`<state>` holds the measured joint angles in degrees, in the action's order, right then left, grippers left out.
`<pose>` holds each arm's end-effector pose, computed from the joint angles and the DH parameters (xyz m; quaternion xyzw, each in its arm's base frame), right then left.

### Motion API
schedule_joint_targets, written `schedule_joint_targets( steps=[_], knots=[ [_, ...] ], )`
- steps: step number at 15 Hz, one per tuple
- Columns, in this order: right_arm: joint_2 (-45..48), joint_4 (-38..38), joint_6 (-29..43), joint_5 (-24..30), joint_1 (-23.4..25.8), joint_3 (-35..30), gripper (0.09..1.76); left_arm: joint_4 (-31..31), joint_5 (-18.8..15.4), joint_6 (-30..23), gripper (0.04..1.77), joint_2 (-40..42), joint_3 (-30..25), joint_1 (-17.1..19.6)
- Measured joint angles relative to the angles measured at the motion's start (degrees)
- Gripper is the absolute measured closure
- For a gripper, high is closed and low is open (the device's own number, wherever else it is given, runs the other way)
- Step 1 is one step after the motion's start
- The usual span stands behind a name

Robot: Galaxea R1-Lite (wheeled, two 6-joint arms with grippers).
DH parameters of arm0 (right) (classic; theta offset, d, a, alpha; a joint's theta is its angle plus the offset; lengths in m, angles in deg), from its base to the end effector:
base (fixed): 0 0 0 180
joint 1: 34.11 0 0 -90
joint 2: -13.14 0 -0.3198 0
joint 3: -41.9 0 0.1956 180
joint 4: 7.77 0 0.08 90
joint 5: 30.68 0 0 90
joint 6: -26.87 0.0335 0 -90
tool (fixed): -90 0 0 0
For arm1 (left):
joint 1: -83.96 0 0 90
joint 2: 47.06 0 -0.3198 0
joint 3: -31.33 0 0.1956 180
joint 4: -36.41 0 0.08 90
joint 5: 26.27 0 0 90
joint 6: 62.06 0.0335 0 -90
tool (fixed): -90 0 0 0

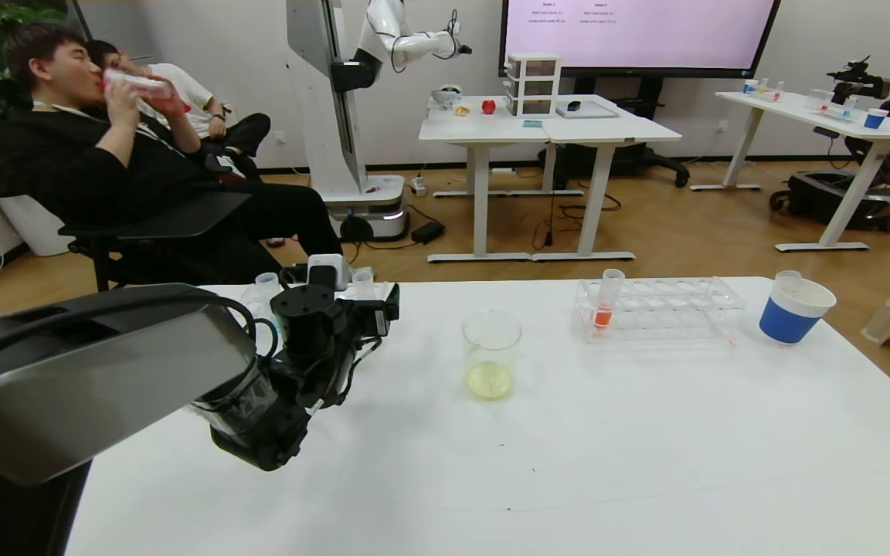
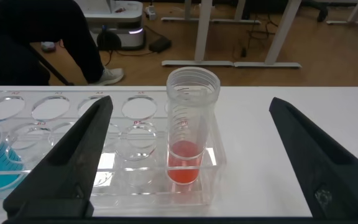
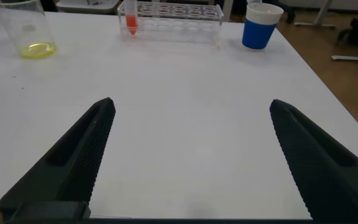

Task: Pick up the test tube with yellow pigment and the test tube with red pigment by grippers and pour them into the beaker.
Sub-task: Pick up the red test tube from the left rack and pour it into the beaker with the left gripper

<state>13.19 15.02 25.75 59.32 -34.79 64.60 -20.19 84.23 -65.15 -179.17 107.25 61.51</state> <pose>-0.0259 -0.0003 0.0753 -0.0098 0.0003 0.0059 0.9999 0.4062 -0.1551 0.0755 -0.0283 -0.0029 -0.0171 0.9995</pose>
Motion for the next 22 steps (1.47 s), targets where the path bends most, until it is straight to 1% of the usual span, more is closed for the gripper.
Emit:
schedule_joint_targets(
  steps=[1,2,3,4,5,6,7,8,11,12,14,17,18,20,22],
  knots=[
    [0.0,0.0,0.0,0.0,0.0,0.0,0.11,-0.05,0.0,0.06,0.07,-0.24,0.27,0.0],
    [0.0,0.0,0.02,-0.02,0.0,0.0,0.11,-0.07,0.0,0.06,0.24,-0.46,0.46,0.0],
    [0.0,0.0,0.02,-0.02,0.0,0.0,0.11,-0.18,0.0,0.09,0.5,-0.55,0.57,0.0],
    [0.0,0.0,0.02,-0.02,0.0,0.0,0.11,-0.24,0.0,0.06,0.97,-0.57,0.66,0.0],
    [0.0,0.0,0.0,-0.02,0.0,0.0,0.11,-0.16,0.0,0.11,1.36,-0.55,0.71,-0.04],
    [0.0,0.0,0.0,-0.02,0.0,0.0,0.11,-0.05,0.02,0.09,1.5,-0.52,0.74,-0.04],
    [0.0,0.0,0.0,0.0,0.0,0.0,0.11,0.02,0.02,0.09,1.48,-0.52,0.85,-0.04],
    [0.0,0.0,0.0,0.0,0.0,0.0,0.11,0.09,0.02,0.06,1.35,-0.5,0.94,-0.04],
    [0.0,0.0,0.0,0.0,0.0,0.0,0.11,0.85,0.02,0.72,1.35,-0.24,1.27,-0.04],
    [0.0,0.0,0.0,-0.02,0.0,0.0,0.11,2.05,0.02,0.83,1.35,0.27,1.55,-0.04],
    [0.0,0.0,0.0,-0.02,0.0,0.0,0.11,6.45,0.0,0.91,1.35,2.28,2.73,-0.04],
    [0.0,-0.02,0.0,0.0,0.0,0.0,0.11,15.76,-0.11,1.22,1.35,6.67,5.71,0.02],
    [0.0,-0.02,0.0,0.0,0.0,0.0,0.11,17.9,-0.17,1.22,1.35,8.07,6.62,0.0],
    [0.0,0.0,0.0,0.0,0.0,0.0,0.11,18.72,-0.17,1.41,1.35,9.89,7.5,-0.11],
    [0.0,0.0,0.0,-0.02,0.0,0.0,0.11,18.6,-0.28,4.34,1.35,10.75,7.55,-0.2]
  ],
)
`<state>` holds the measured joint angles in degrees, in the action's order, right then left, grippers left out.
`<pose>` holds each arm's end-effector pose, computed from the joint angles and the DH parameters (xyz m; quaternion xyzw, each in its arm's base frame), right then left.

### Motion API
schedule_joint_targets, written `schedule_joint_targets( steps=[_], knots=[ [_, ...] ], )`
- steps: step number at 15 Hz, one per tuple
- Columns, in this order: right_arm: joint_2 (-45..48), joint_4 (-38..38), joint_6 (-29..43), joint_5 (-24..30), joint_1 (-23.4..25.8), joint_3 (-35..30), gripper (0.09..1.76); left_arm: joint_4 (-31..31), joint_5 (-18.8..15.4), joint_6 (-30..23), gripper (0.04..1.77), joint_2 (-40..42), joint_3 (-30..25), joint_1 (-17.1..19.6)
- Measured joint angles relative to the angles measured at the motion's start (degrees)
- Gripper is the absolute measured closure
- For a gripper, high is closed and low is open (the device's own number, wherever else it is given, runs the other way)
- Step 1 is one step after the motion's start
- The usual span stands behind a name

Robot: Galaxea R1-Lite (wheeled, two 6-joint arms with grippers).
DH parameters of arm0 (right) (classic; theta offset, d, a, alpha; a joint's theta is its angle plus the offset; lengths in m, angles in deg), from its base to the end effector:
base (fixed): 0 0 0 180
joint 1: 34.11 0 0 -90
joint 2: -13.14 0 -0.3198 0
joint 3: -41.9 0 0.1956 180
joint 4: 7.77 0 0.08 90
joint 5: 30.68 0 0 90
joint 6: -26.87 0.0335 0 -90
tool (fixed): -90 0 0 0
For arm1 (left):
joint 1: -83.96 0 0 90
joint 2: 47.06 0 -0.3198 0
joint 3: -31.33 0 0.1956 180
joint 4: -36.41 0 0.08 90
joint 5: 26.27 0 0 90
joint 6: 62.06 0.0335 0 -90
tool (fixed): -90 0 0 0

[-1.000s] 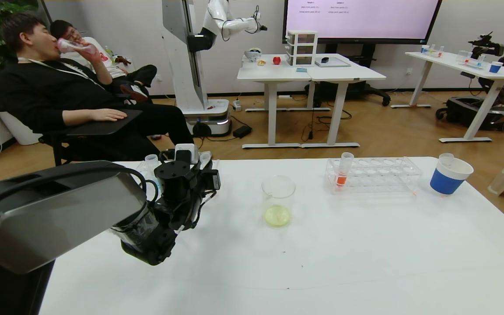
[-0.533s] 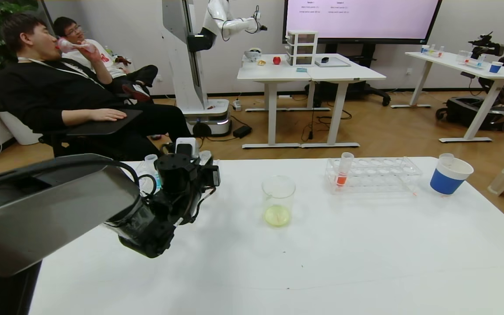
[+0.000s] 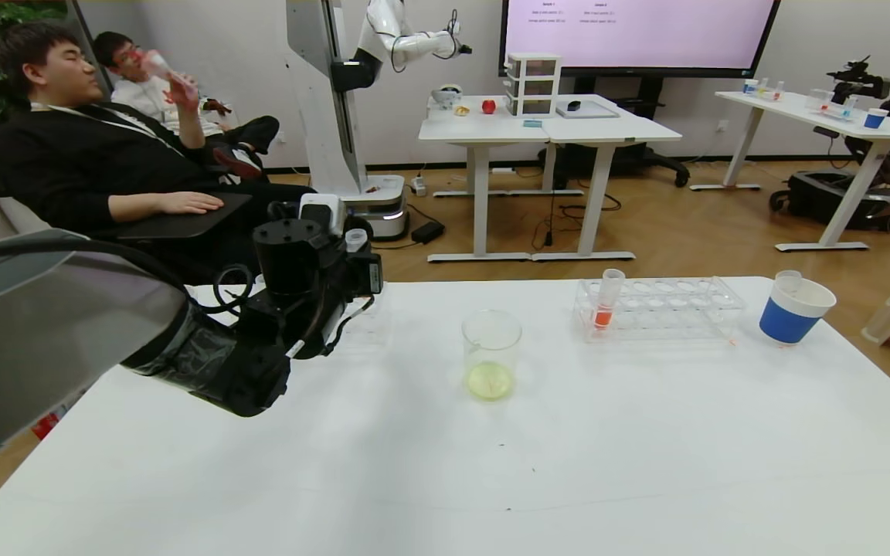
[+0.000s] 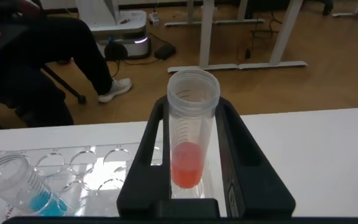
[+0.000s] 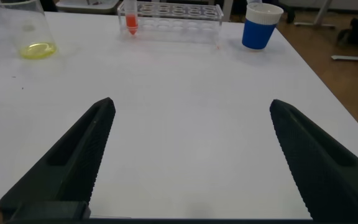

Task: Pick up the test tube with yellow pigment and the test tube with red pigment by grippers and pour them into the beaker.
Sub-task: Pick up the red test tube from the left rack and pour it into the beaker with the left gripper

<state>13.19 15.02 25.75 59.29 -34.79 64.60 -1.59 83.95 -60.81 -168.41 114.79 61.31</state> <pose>-0.0259 -0.0003 0.0753 -0.0098 0.0003 0.0057 0.9999 0.4033 -0.1557 0.1532 0.0106 -0.0011 -0.0212 0.9997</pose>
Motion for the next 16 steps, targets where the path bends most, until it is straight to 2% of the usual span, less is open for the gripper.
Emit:
schedule_joint_targets(
  steps=[2,5,8,11,16],
  knots=[
    [0.0,0.0,0.02,0.02,0.0,0.0,0.11,-0.02,-1.66,4.04,1.35,0.68,0.52,-0.06],
    [0.0,0.0,0.0,0.0,0.0,0.0,0.11,-0.11,-8.55,5.71,1.35,2.04,0.87,-0.67],
    [0.0,0.0,0.0,0.0,0.0,0.0,0.11,-3.22,-17.62,10.12,1.35,3.28,-0.41,-2.15],
    [0.0,0.0,0.0,0.0,0.0,0.0,0.11,-9.86,-27.94,19.1,1.35,3.58,-3.78,-3.34],
    [0.0,-0.02,0.0,0.0,0.0,0.0,0.11,-10.8,-32.76,32.06,1.35,2.95,-5.23,-6.34]
  ],
)
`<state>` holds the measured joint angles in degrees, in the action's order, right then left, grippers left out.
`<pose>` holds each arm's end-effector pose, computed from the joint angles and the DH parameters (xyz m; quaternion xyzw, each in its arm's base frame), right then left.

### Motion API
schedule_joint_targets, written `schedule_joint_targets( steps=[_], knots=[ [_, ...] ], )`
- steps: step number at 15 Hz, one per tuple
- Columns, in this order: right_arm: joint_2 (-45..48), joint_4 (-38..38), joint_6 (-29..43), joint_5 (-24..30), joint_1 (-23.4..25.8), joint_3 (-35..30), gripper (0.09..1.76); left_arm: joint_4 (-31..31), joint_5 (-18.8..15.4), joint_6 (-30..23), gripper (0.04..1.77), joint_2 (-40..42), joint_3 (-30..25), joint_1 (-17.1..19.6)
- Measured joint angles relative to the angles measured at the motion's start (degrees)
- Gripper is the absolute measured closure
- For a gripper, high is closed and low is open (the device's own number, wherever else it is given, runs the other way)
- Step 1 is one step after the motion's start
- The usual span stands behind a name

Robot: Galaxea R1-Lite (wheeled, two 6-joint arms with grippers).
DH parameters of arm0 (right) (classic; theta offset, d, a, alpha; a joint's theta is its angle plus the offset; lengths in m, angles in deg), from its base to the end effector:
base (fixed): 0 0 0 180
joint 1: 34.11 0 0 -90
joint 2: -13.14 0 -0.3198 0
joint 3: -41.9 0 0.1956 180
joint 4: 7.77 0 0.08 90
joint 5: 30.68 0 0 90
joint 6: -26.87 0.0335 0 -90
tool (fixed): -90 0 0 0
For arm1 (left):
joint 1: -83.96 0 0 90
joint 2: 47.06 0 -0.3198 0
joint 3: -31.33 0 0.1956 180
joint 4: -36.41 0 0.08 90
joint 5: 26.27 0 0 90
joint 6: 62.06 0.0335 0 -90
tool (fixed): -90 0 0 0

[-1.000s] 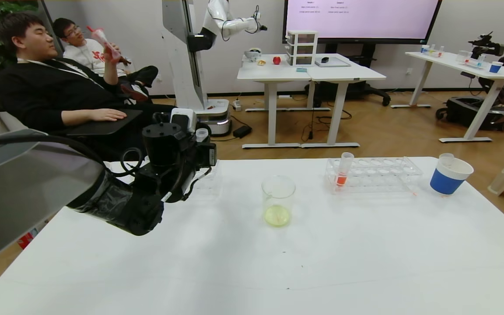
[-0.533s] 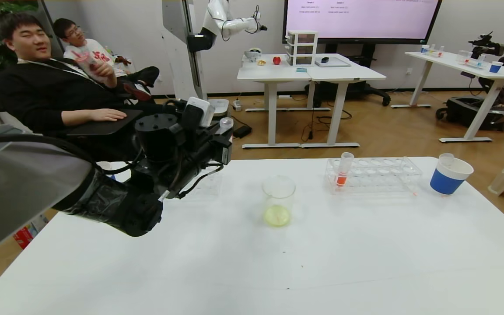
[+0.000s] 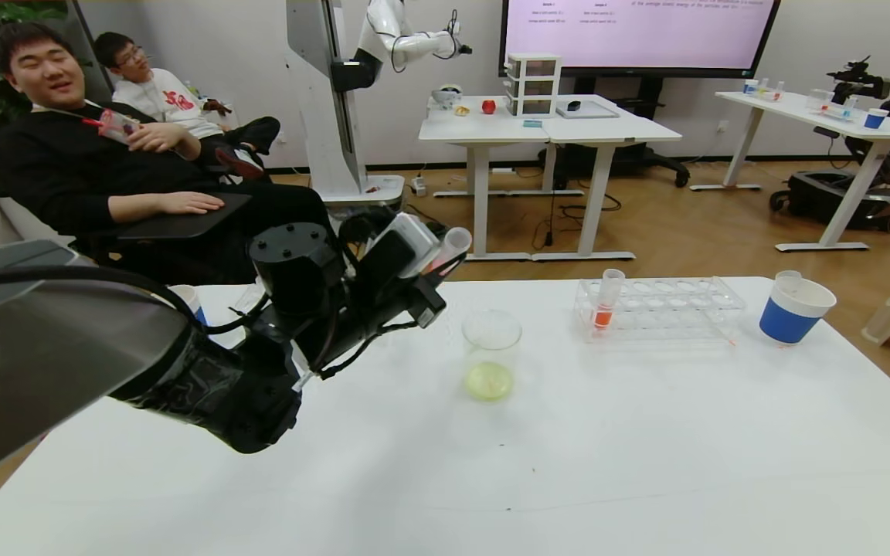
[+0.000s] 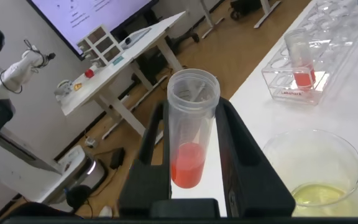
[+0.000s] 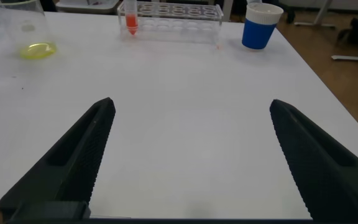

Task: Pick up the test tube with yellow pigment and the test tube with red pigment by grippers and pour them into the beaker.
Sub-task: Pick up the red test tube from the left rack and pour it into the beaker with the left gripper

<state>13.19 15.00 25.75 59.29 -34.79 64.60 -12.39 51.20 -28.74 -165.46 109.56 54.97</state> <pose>-0.0259 -0.0003 0.0753 -0.0098 0.0001 0.0057 0.9999 0.3577 -0.2065 0.1720 0.2570 -0.1727 -0.3173 0.8964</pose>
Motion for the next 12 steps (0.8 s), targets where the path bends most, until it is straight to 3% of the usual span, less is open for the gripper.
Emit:
schedule_joint_targets(
  steps=[4,7,12],
  knots=[
    [0.0,0.02,0.02,0.02,0.0,0.0,0.11,-1.13,-3.29,10.62,1.35,-2.34,1.73,-1.16],
    [0.0,0.02,0.02,0.0,0.0,0.0,0.11,-1.02,-9.73,21.66,1.35,-3.86,2.69,-1.05],
    [0.0,0.02,0.0,-0.02,0.0,0.0,0.11,-0.9,-14.84,33.33,1.35,-6.29,4.55,-0.74]
  ],
)
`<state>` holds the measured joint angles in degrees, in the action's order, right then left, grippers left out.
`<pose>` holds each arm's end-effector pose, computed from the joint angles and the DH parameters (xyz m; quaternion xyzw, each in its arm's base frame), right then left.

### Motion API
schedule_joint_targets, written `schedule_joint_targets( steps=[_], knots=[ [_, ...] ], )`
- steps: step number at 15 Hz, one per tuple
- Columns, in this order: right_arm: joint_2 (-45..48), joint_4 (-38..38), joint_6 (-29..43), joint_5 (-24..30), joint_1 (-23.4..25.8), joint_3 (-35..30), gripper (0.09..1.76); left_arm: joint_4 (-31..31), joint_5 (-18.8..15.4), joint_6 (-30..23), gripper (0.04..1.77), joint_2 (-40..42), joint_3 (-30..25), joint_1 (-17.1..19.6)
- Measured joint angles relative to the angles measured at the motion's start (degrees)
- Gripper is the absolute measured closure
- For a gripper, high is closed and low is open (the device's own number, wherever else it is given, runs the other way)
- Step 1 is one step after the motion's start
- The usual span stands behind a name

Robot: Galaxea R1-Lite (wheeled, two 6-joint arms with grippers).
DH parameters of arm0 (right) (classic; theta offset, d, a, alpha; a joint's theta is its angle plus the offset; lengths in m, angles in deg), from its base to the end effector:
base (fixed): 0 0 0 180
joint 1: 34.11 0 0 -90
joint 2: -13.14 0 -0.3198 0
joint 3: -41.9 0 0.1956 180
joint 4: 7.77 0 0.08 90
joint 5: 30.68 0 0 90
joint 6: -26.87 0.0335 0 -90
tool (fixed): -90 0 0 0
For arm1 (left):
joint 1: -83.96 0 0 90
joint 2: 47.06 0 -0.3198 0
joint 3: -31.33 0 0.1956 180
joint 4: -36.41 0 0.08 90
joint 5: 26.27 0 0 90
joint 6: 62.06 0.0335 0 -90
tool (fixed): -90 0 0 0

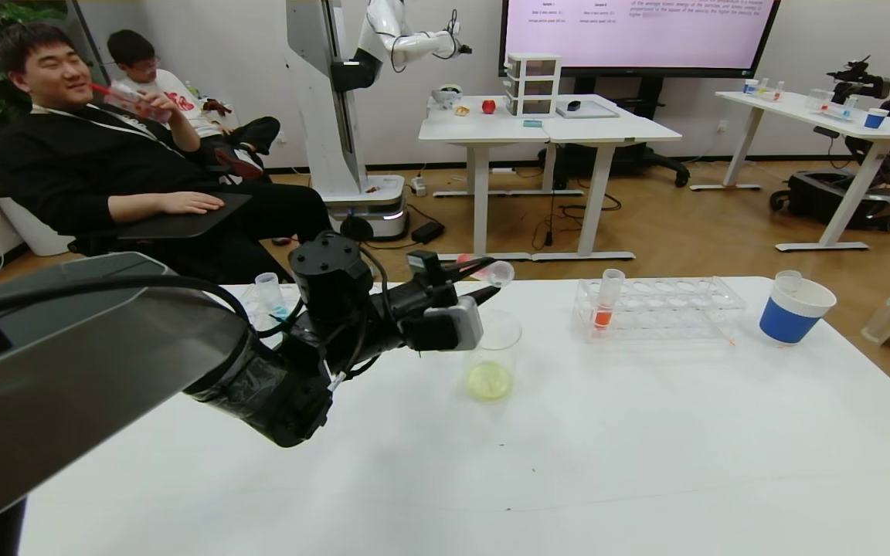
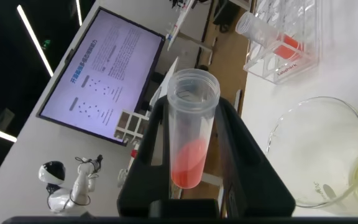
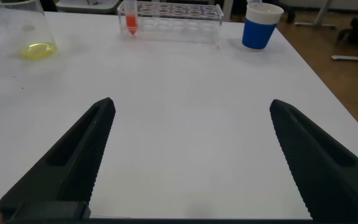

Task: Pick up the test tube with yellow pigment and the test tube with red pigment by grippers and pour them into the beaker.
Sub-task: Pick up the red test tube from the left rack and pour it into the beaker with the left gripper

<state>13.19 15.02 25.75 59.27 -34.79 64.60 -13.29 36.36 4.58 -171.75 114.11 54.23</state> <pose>-0.0259 -0.0003 0.0753 -0.0098 0.0003 0.0055 0.9999 0.3712 -0.2297 0.1472 0.4802 -0.3187 -0.3611 0.7331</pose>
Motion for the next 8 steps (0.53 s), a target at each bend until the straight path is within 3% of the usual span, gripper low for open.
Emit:
schedule_joint_targets(
  steps=[8],
  knots=[
    [0.0,0.0,0.0,0.02,0.0,0.0,0.11,-0.26,-8.66,12.29,1.35,-3.39,1.73,3.89]
  ],
)
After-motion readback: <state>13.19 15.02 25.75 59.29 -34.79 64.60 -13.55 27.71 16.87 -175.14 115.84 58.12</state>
